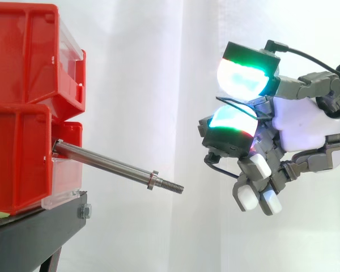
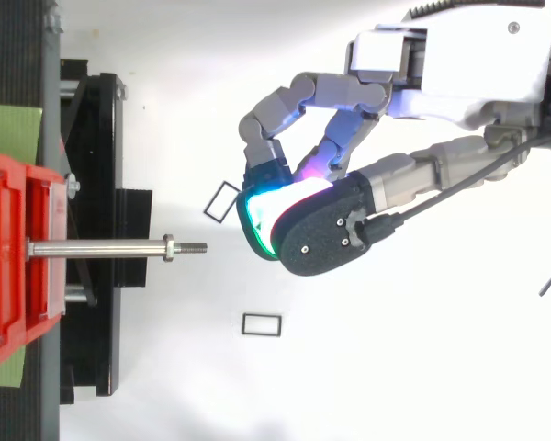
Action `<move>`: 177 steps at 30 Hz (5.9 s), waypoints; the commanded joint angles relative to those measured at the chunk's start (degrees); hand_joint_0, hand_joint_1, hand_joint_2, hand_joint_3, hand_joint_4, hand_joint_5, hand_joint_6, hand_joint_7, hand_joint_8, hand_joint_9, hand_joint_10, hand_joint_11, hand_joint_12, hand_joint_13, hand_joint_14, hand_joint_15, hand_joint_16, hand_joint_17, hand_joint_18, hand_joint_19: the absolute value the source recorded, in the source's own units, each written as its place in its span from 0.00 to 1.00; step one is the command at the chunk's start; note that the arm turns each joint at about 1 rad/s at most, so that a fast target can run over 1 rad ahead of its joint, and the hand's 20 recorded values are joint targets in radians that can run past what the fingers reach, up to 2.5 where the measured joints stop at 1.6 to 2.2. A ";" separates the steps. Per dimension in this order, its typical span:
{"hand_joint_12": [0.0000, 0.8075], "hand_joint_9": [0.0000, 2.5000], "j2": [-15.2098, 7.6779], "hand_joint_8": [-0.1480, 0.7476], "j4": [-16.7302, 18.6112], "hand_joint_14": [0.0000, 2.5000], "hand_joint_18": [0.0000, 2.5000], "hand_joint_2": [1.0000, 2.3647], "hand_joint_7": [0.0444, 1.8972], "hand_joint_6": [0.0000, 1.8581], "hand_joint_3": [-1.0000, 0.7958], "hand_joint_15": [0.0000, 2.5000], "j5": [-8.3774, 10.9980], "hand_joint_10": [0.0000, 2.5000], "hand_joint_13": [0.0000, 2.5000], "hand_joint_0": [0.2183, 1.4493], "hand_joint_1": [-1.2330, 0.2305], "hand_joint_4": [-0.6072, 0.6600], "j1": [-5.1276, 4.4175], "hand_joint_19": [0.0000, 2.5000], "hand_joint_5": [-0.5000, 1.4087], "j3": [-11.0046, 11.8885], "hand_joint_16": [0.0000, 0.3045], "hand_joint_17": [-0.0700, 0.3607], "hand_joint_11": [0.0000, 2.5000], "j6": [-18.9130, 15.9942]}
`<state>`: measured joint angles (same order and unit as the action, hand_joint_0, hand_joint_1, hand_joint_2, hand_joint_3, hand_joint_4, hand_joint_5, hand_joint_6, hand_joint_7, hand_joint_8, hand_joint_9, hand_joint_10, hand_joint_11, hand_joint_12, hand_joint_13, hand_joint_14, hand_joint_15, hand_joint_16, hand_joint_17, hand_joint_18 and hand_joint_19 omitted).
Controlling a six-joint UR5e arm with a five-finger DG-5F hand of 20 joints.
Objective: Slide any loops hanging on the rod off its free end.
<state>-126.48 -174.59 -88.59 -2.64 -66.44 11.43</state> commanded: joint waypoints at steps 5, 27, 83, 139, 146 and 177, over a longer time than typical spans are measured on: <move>0.50 0.44 0.00 0.56 0.04 0.01 0.34 0.01 0.70 0.39 0.35 0.13 0.00 0.01 0.37 0.31 0.57 0.64 0.00 0.27 0.19 0.00 0.22 0.51 0.25 0.00; 0.51 0.44 0.00 0.57 -0.93 0.01 0.34 0.00 0.71 0.36 0.28 0.14 0.00 0.01 0.37 0.25 0.61 0.64 0.62 0.27 0.19 0.00 0.23 0.53 0.24 1.67; 0.52 0.47 -0.09 0.60 -0.40 0.00 0.37 0.02 0.77 0.46 0.59 0.13 0.44 0.01 0.38 0.27 0.42 0.66 0.44 0.27 0.18 0.00 0.23 0.53 0.26 1.58; 0.50 0.47 0.00 0.58 -5.06 0.01 0.37 0.02 0.73 0.45 0.45 0.13 1.67 0.01 0.40 0.28 0.35 0.64 -1.32 0.26 0.17 0.00 0.22 0.51 0.27 -20.92; 0.50 0.49 0.00 0.59 -4.88 0.01 0.37 0.03 0.77 0.46 0.54 0.14 1.58 0.01 0.40 0.27 0.37 0.59 -1.32 0.26 0.18 0.00 0.22 0.51 0.28 -20.92; 0.49 0.48 0.88 0.57 -5.76 0.01 0.35 0.03 0.77 0.47 0.60 0.13 2.37 0.01 0.37 0.28 0.35 0.49 -1.32 0.26 0.19 0.00 0.21 0.50 0.27 13.80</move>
<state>-125.77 -179.91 -86.39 -3.80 -66.44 15.99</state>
